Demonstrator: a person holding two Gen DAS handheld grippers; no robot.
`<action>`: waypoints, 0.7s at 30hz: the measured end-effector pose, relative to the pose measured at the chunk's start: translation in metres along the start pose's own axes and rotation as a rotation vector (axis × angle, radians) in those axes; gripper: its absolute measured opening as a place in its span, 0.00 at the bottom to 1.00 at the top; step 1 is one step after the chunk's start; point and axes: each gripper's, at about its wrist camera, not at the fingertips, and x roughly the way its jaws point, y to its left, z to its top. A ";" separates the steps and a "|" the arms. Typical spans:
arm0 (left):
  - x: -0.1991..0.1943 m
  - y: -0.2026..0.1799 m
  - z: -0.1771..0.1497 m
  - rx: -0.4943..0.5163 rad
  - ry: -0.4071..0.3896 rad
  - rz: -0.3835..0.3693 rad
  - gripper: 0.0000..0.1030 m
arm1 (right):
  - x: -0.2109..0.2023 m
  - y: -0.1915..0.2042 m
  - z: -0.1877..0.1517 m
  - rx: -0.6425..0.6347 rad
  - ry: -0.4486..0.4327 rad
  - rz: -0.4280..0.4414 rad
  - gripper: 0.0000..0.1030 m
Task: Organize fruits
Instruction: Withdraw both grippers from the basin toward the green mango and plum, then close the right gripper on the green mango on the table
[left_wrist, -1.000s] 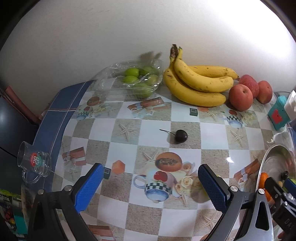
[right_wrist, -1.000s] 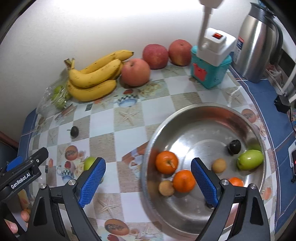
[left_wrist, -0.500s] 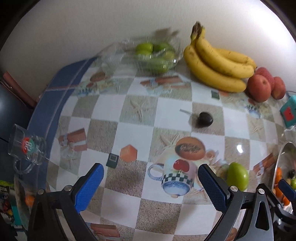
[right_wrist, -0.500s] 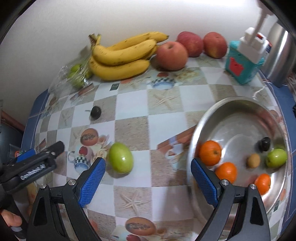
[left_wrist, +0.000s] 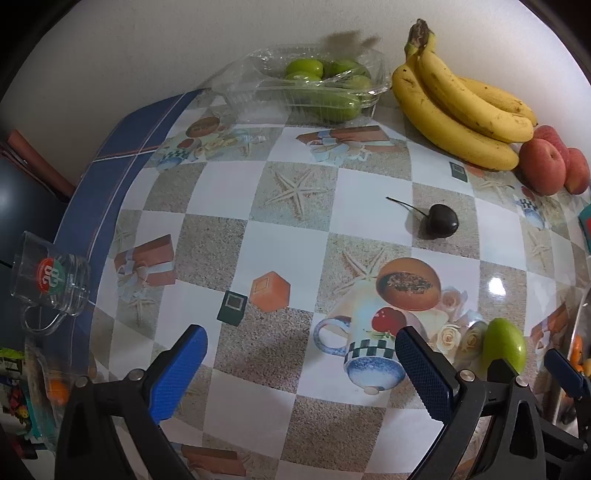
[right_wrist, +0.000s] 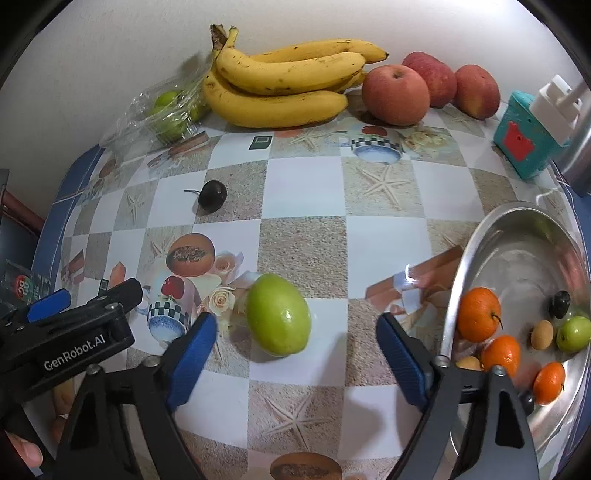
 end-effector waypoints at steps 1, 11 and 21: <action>0.001 0.001 0.001 -0.003 0.002 -0.002 1.00 | 0.002 0.001 0.000 -0.002 0.002 -0.001 0.84; 0.011 0.003 0.002 -0.016 0.021 0.023 1.00 | 0.012 0.017 0.004 -0.043 0.008 0.015 0.57; 0.014 0.001 0.004 -0.018 0.024 0.044 1.00 | 0.020 0.012 0.004 -0.027 0.023 0.037 0.43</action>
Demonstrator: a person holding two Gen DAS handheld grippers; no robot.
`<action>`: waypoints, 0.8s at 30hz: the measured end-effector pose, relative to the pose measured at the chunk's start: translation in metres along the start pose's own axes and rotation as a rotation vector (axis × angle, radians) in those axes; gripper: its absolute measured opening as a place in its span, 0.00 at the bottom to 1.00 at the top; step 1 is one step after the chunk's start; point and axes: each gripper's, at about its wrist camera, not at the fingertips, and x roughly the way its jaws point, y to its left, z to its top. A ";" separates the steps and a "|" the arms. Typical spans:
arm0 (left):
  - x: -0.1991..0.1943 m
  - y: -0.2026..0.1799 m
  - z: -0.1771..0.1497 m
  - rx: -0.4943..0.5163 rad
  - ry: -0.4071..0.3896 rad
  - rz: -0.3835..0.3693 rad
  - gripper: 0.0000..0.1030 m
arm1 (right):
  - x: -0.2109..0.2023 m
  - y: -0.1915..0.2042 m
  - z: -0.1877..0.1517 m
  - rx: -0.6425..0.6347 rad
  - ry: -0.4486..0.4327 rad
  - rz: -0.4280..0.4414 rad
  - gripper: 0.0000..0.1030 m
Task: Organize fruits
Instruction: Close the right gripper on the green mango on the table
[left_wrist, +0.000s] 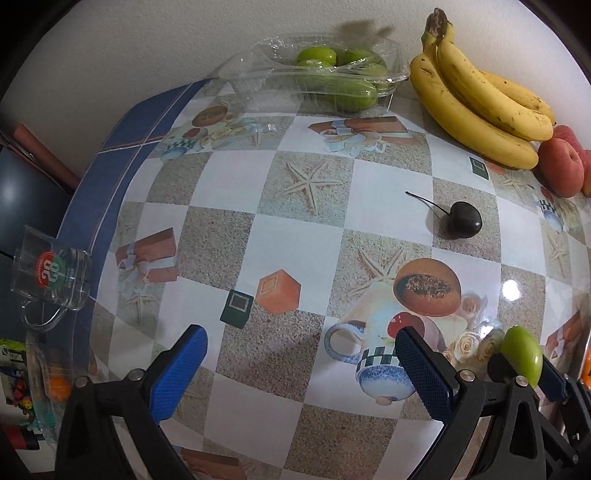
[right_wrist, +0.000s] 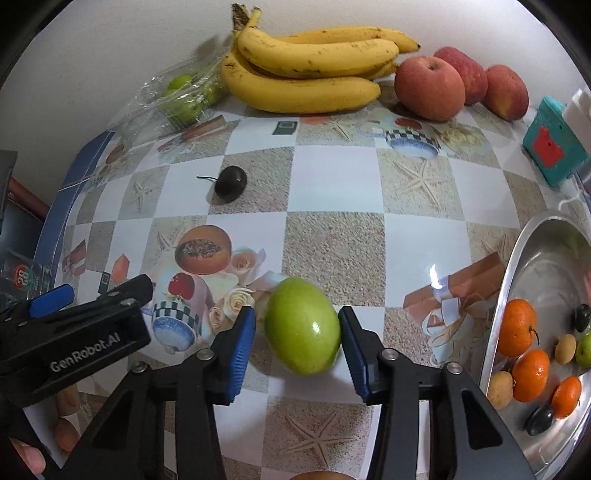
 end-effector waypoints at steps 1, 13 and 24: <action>-0.001 -0.001 0.000 0.000 -0.003 0.006 1.00 | 0.000 -0.003 0.000 0.008 0.000 0.004 0.40; -0.016 -0.011 0.005 -0.008 -0.042 -0.004 1.00 | -0.006 -0.013 0.003 0.065 -0.016 0.136 0.40; -0.025 -0.015 0.011 -0.077 -0.079 -0.084 1.00 | -0.025 -0.036 0.010 0.126 -0.072 0.184 0.40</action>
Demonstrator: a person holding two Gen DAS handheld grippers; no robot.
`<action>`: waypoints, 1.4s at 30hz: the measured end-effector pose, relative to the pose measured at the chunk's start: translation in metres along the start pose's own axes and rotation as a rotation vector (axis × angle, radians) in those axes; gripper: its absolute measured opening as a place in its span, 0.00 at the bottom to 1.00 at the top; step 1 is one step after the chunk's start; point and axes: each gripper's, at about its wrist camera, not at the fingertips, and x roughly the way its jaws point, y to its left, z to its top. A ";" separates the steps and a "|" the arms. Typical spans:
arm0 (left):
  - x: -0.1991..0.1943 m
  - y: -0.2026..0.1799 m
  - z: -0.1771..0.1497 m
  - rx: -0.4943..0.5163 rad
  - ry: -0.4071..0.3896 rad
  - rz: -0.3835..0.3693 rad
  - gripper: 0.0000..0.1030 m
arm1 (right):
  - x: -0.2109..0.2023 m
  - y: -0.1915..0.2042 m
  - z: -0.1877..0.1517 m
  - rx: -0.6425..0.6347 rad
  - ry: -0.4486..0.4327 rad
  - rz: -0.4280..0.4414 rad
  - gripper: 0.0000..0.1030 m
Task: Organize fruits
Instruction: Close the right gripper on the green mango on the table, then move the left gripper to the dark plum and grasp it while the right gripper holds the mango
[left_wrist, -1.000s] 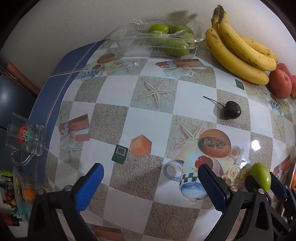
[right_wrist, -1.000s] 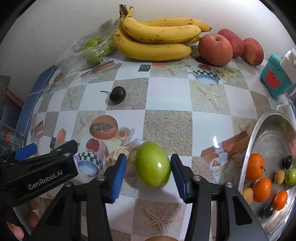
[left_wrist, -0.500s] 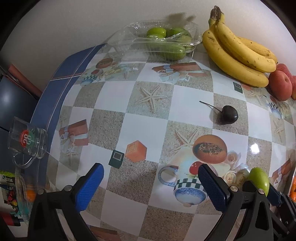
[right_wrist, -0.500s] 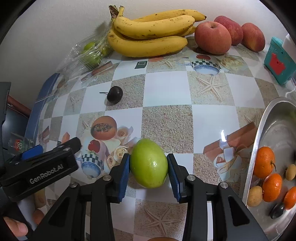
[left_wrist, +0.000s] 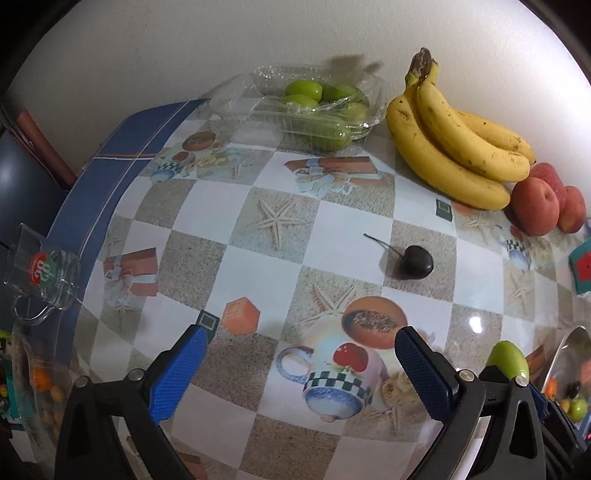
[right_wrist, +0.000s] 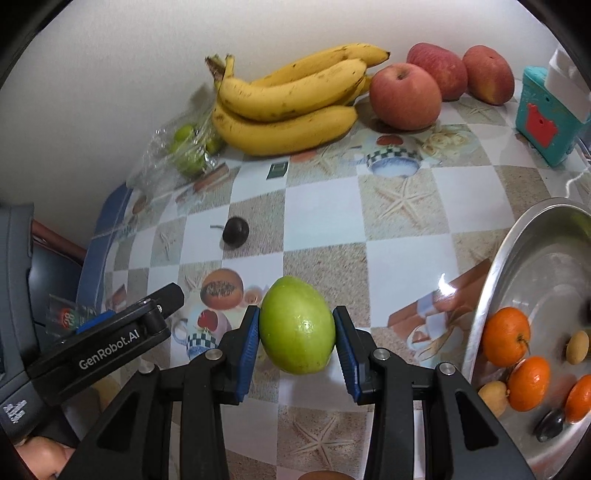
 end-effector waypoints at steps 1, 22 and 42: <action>0.000 -0.001 0.001 0.000 -0.002 -0.005 1.00 | -0.002 -0.002 0.001 0.005 -0.005 0.003 0.40; -0.004 -0.032 0.030 0.040 0.015 -0.129 0.93 | -0.027 -0.042 0.016 0.107 -0.071 0.035 0.40; 0.042 -0.067 0.050 0.097 0.067 -0.150 0.65 | -0.022 -0.053 0.017 0.134 -0.066 0.035 0.40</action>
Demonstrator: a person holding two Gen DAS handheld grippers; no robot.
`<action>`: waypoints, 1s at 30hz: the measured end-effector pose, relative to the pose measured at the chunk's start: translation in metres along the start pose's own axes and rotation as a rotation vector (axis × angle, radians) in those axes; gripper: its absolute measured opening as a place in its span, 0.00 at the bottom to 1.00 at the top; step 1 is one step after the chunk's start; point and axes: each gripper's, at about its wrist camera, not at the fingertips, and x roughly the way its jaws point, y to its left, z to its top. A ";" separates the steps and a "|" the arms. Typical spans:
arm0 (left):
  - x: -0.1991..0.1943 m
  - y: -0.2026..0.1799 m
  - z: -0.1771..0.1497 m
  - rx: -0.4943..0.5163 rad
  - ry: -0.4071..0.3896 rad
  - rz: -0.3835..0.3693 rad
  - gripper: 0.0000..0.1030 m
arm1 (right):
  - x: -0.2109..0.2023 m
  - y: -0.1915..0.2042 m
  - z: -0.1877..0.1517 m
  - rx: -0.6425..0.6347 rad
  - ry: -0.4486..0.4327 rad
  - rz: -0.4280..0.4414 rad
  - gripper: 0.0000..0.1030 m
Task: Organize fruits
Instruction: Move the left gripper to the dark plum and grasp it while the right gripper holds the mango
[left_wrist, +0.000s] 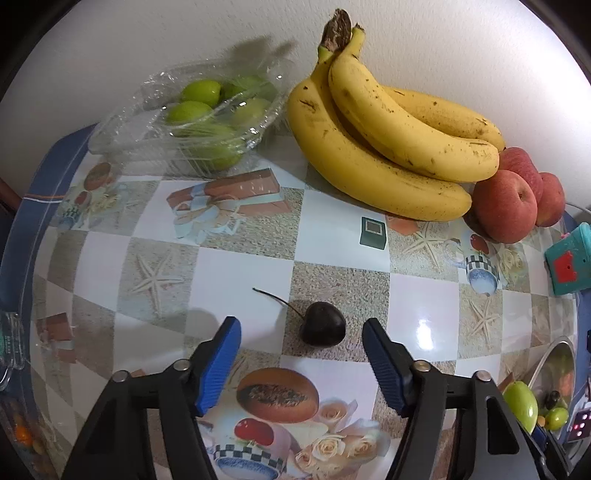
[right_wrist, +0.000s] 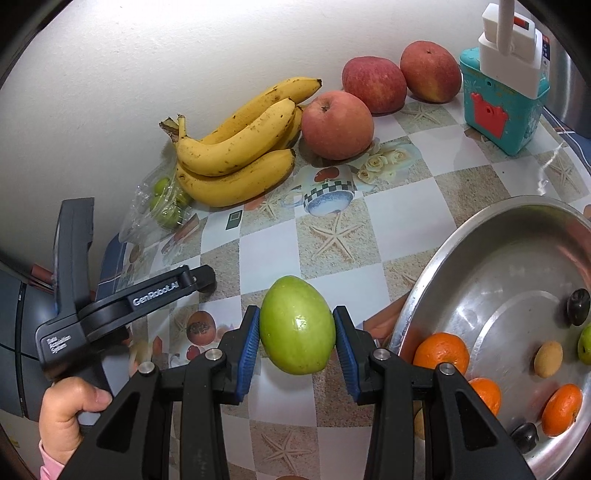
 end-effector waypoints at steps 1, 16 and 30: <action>0.002 -0.001 0.000 -0.001 0.004 -0.004 0.61 | 0.001 0.000 0.000 0.000 0.001 0.000 0.40; 0.012 -0.001 0.007 -0.016 0.020 -0.028 0.38 | 0.004 -0.002 0.000 0.006 0.010 -0.002 0.40; 0.005 -0.003 -0.001 -0.045 0.013 -0.054 0.27 | 0.002 -0.002 0.000 0.008 0.012 0.007 0.40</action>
